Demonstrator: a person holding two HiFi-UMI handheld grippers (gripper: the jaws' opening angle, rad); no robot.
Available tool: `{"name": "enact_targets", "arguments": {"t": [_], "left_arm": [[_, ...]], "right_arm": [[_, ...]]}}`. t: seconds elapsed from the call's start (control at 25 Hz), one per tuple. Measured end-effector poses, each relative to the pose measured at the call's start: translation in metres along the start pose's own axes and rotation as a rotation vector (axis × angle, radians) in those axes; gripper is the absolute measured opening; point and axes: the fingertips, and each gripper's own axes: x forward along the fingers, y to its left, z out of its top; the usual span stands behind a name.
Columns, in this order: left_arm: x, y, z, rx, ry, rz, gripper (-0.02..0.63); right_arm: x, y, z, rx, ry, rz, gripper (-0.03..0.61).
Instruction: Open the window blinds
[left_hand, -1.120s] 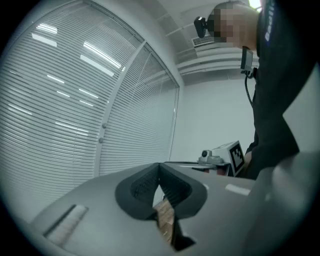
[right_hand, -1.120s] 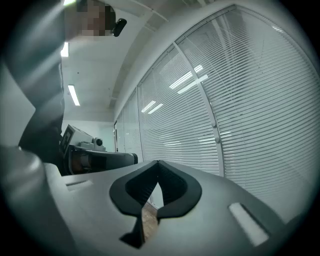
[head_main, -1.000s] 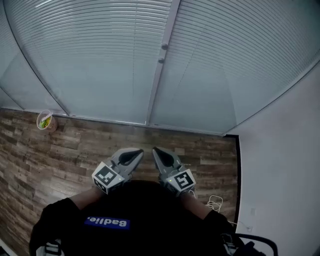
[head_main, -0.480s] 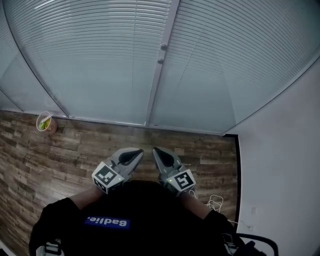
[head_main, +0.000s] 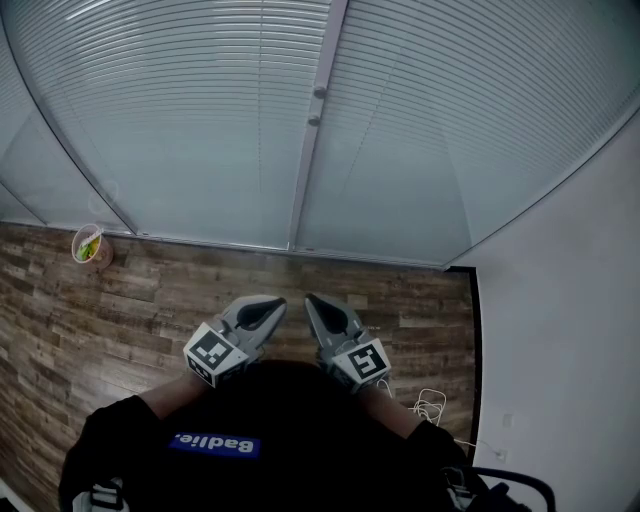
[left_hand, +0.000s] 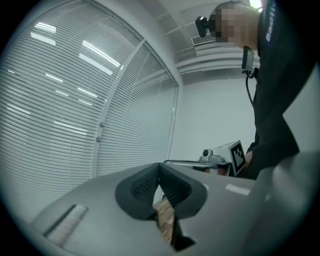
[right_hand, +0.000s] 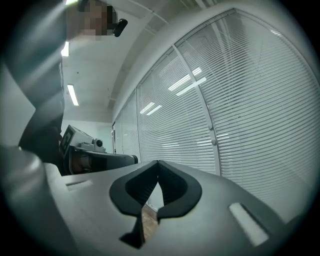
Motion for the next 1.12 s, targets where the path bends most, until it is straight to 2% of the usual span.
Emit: {"name": "enact_targets", "arguments": {"t": [0.48,1.12], "left_arm": [[0.039,-0.016,0.004,0.01,-0.01,0.075,0.0],[0.08,-0.054,-0.011,0.006,-0.021,0.184,0.0]], "right_arm": [[-0.026,-0.032,0.012,-0.016,-0.01,0.031,0.003],[-0.074,-0.063,0.0,-0.01,0.008,0.126,0.003]]}}
